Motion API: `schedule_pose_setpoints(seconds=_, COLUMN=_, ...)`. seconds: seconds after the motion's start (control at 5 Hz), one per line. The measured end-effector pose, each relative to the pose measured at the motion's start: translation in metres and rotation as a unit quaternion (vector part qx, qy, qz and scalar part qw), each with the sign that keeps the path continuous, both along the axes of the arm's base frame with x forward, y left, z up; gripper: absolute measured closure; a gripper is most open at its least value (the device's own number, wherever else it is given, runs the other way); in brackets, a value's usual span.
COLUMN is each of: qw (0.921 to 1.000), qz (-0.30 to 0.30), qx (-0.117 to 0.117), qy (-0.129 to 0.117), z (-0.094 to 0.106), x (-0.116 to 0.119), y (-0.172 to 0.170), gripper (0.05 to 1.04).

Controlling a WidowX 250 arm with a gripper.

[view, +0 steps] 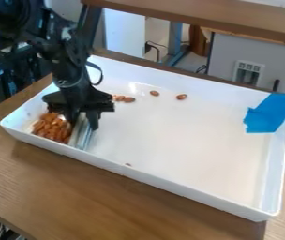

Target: Sweep into pile

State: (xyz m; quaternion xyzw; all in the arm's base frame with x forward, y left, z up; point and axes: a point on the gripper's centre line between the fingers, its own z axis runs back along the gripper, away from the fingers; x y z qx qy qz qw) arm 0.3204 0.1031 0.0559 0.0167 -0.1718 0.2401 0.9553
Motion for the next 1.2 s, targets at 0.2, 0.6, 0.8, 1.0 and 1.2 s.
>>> schedule_pose_setpoints(seconds=0.2, qw=0.9991, qz=0.002, qx=-0.042, qy=-0.003, z=0.012, x=-0.001, y=-0.022, gripper=0.699)
schedule_pose_setpoints(seconds=0.6, qw=0.9942, qz=-0.021, qx=-0.091, qy=-0.054, z=0.052, x=0.036, y=-0.117, gripper=0.699)
schedule_pose_setpoints(seconds=0.8, qw=0.9945, qz=-0.027, qx=-0.09, qy=-0.045, z=0.045, x=0.061, y=-0.132, gripper=0.699)
schedule_pose_setpoints(seconds=1.0, qw=0.9952, qz=-0.025, qx=-0.082, qy=-0.047, z=0.036, x=0.09, y=-0.146, gripper=0.699)
schedule_pose_setpoints(seconds=1.2, qw=0.9963, qz=-0.019, qx=-0.072, qy=-0.044, z=0.029, x=0.11, y=-0.152, gripper=0.699)
